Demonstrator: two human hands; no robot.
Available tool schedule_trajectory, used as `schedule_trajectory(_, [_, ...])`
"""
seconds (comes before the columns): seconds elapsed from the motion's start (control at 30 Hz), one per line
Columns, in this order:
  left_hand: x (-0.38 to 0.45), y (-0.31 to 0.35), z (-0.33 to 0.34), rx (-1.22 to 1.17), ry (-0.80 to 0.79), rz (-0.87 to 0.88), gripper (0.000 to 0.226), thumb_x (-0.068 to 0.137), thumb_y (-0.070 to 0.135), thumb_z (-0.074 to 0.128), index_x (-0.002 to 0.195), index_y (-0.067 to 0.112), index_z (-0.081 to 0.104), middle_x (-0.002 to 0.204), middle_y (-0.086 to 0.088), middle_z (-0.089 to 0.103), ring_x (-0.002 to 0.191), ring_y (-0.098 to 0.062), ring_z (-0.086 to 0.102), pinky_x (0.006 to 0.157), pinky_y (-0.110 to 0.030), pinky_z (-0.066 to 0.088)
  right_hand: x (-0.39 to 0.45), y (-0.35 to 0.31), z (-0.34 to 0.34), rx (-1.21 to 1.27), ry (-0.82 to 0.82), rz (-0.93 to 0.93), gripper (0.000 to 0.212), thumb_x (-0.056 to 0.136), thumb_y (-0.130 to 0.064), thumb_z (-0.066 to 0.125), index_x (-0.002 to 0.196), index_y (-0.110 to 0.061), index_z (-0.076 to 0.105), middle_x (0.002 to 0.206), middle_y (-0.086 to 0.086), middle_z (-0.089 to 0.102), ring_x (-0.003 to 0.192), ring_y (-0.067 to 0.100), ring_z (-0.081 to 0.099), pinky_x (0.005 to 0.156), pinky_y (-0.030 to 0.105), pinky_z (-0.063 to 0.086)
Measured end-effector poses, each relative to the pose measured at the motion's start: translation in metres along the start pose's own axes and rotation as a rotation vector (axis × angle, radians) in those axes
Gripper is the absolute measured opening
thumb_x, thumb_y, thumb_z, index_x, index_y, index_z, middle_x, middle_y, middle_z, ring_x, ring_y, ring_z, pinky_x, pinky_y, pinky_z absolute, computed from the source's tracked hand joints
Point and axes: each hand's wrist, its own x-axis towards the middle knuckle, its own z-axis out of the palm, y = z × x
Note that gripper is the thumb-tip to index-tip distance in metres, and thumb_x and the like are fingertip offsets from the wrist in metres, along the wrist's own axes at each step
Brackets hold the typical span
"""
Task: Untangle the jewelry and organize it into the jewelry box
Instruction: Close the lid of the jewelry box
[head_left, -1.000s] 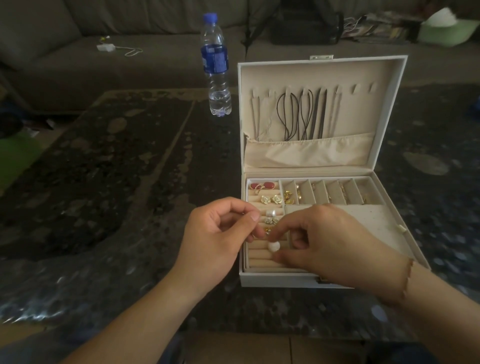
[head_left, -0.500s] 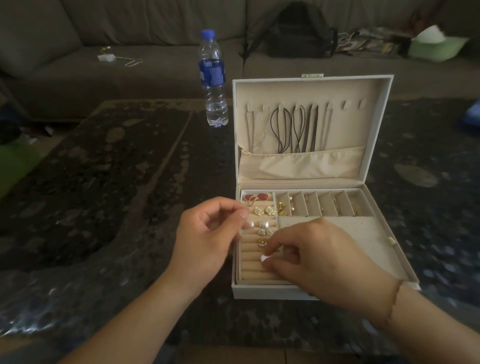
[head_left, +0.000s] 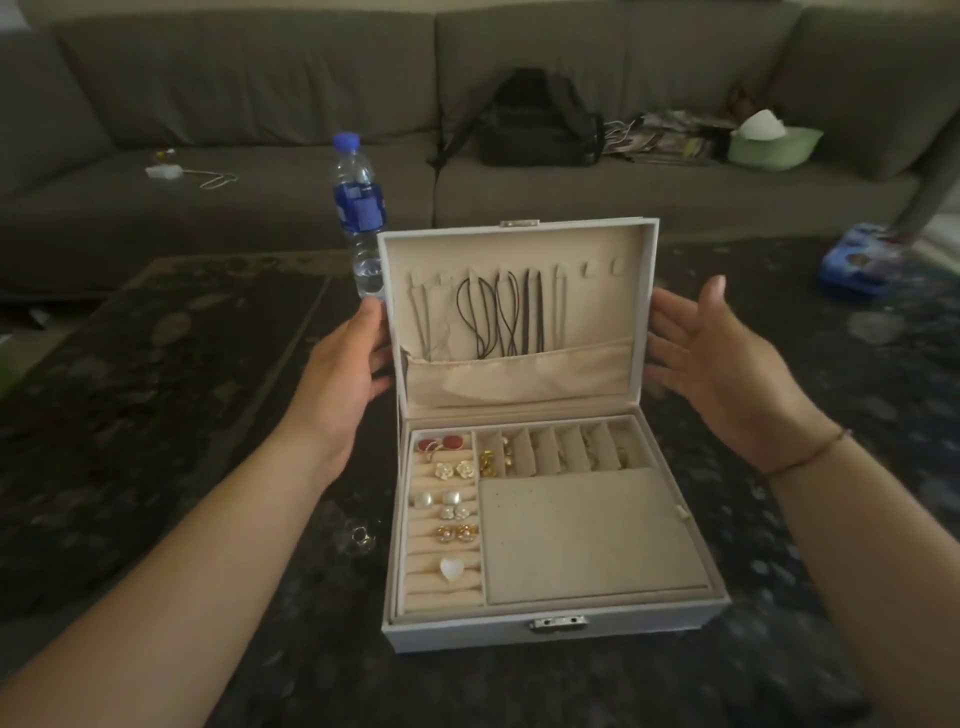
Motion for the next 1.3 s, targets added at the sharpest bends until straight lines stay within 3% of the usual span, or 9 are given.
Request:
schedule_trajectory(0.23, [-0.015,0.008,-0.001,-0.047,0.14,-0.043,0.033,0.104,0.05,0.033,0.095,0.041,0.064,0.096,0.029,0.067,0.103,0.004,0.058,0.11,-0.041,0.039,-0.019,-0.006,-0.002,-0.128,0.147,-0.086,0.077,0.086,-0.072,0.025,0.133,-0.021,0.059,0.131,-0.011,0.063,0.126,0.009,0.054,0.114,0.05,0.032])
schedule_trajectory(0.47, [-0.068,0.001,-0.013,0.03,0.169,-0.03,0.034,0.097,0.056,0.041,0.114,0.04,0.066,0.128,0.015,0.064,0.116,-0.01,0.06,0.108,-0.047,0.043,-0.075,-0.001,-0.013,-0.193,0.194,-0.098,0.079,0.08,-0.076,0.028,0.116,-0.019,0.07,0.114,-0.007,0.072,0.115,0.011,0.063,0.109,0.049,0.039])
schedule_trajectory(0.53, [-0.083,-0.006,-0.014,0.056,0.094,-0.026,0.023,0.1,0.044,0.048,0.113,0.055,0.064,0.126,0.023,0.062,0.121,-0.008,0.058,0.109,-0.044,0.042,-0.09,0.003,-0.013,-0.209,0.118,-0.106,0.09,0.072,-0.087,0.035,0.126,-0.021,0.064,0.12,-0.009,0.07,0.117,0.01,0.062,0.109,0.048,0.04])
schedule_trajectory(0.6, [-0.093,-0.01,-0.008,0.093,-0.013,-0.02,0.057,0.098,0.018,0.055,0.106,0.074,0.048,0.129,0.029,0.054,0.129,-0.007,0.05,0.109,-0.039,0.04,-0.099,0.005,-0.01,-0.194,0.038,-0.117,0.093,0.066,-0.092,0.043,0.133,-0.028,0.057,0.131,-0.012,0.063,0.122,0.012,0.059,0.11,0.051,0.039])
schedule_trajectory(0.8, [-0.105,-0.025,0.001,0.138,0.059,0.05,0.073,0.09,-0.008,0.05,0.114,0.061,0.045,0.114,0.04,0.056,0.114,0.011,0.051,0.1,-0.022,0.043,-0.11,0.006,-0.002,-0.107,0.061,-0.099,0.077,0.075,-0.085,0.034,0.118,-0.03,0.065,0.125,-0.01,0.066,0.124,0.015,0.056,0.112,0.051,0.035])
schedule_trajectory(0.93, [-0.123,-0.032,-0.003,0.006,0.068,0.055,0.041,0.098,0.024,0.034,0.129,0.037,0.057,0.129,0.029,0.061,0.127,0.011,0.048,0.107,-0.018,0.034,-0.128,0.006,0.003,-0.163,0.167,-0.02,0.061,0.079,-0.069,0.033,0.105,-0.028,0.07,0.113,-0.012,0.068,0.12,0.015,0.056,0.112,0.04,0.034])
schedule_trajectory(1.1, [-0.136,-0.056,-0.009,0.231,0.113,-0.089,0.065,0.073,0.085,0.029,0.131,0.057,0.042,0.154,0.026,0.032,0.145,0.0,0.023,0.123,-0.04,0.016,-0.151,0.026,0.013,-0.278,0.202,0.004,0.047,0.092,-0.043,0.054,0.133,-0.021,0.059,0.136,-0.008,0.056,0.117,0.007,0.052,0.104,0.031,0.034])
schedule_trajectory(1.2, [-0.146,-0.069,-0.007,0.486,0.1,-0.049,0.058,0.081,0.076,0.031,0.134,0.052,0.04,0.154,0.026,0.023,0.146,-0.001,0.014,0.123,-0.04,0.012,-0.159,0.043,0.015,-0.431,0.194,0.065,0.055,0.089,-0.041,0.062,0.142,-0.03,0.049,0.147,-0.012,0.045,0.134,0.018,0.044,0.11,0.046,0.039])
schedule_trajectory(1.3, [-0.154,-0.073,0.002,0.301,0.093,-0.01,0.035,0.098,0.051,0.05,0.133,0.046,0.047,0.14,0.03,0.044,0.125,0.017,0.04,0.108,-0.016,0.035,-0.161,0.051,0.017,-0.463,0.201,0.063,0.053,0.091,-0.042,0.059,0.142,-0.034,0.046,0.143,-0.017,0.047,0.128,0.02,0.049,0.103,0.043,0.045])
